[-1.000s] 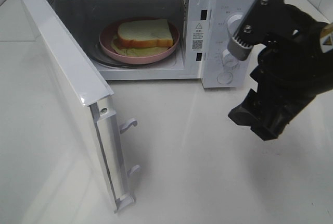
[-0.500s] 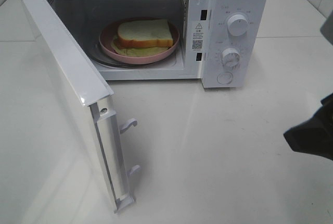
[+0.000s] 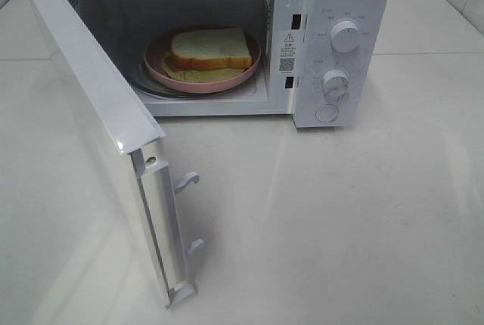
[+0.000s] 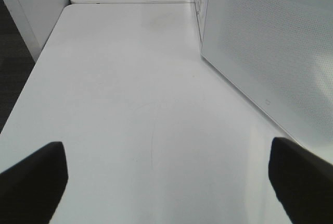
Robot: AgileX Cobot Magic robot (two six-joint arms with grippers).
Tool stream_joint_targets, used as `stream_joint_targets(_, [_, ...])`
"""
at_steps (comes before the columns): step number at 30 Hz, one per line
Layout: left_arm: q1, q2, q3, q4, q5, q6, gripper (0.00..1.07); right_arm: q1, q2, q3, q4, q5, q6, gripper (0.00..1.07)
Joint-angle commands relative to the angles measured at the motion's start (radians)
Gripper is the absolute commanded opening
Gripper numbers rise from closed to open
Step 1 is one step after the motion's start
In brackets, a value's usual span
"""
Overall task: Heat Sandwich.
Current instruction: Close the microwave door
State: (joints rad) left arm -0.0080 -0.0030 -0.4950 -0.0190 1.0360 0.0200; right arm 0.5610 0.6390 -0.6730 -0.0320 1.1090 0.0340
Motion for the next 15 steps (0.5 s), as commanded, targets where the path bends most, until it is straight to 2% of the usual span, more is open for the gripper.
stream_joint_targets(1, [0.001,-0.027,0.002,0.004,-0.008,-0.002,1.03,-0.002,-0.083,0.003,-0.051,0.048,0.059,0.76])
stream_joint_targets(5, [0.001,-0.027,0.002,0.004,-0.008,-0.002,1.03,-0.048,-0.163,0.003,-0.087,0.069,0.093,0.76])
stream_joint_targets(8, [0.001,-0.027,0.002,0.004,-0.008,-0.002,1.03,-0.145,-0.239,0.003,-0.117,0.079,0.091,0.76])
stream_joint_targets(15, [0.001,-0.027,0.002,0.004,-0.008,-0.002,1.03,-0.254,-0.339,0.003,-0.145,0.08,0.091,0.76])
